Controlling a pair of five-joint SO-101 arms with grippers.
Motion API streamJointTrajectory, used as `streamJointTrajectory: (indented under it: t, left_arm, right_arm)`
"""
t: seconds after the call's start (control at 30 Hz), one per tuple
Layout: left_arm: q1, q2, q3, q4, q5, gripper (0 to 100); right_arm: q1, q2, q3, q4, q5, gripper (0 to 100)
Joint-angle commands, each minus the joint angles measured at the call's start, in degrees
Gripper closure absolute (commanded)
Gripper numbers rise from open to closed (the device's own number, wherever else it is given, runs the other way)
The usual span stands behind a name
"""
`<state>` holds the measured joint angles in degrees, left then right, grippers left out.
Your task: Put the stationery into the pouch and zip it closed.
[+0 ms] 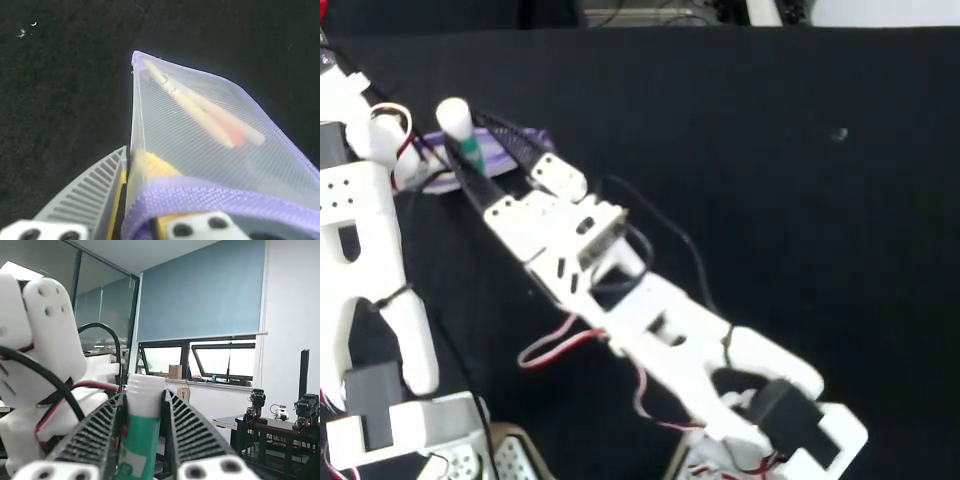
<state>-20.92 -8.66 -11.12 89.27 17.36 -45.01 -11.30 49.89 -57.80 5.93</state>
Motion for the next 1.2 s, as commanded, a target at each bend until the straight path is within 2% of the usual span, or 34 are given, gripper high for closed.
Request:
streamJointTrajectory:
  t: [0.0,0.47,0.63,0.9,1.1,1.17]
  left_arm:
    - [-1.01,0.18,0.22,-1.23,-0.26,97]
    - [-0.92,0.18,1.10,-1.58,-0.09,97]
    - [-1.10,0.18,0.92,-1.67,0.00,97]
    - [-1.36,0.18,1.36,-2.99,0.00,97]
    - [-1.54,0.18,1.36,-2.81,0.00,97]
    - [-2.51,0.18,1.45,-3.08,0.00,97]
  right_arm:
    - [0.88,-1.19,-3.91,-1.49,0.79,98.7]
    - [2.73,12.35,-14.90,-1.93,0.79,98.7]
    - [2.55,11.82,-9.80,-1.93,0.79,98.7]
    - [0.53,-0.13,3.56,-1.23,0.35,98.7]
    - [-1.67,-1.89,1.01,9.05,0.35,97.9]
    - [-1.49,-1.89,-0.57,12.22,0.35,94.1]
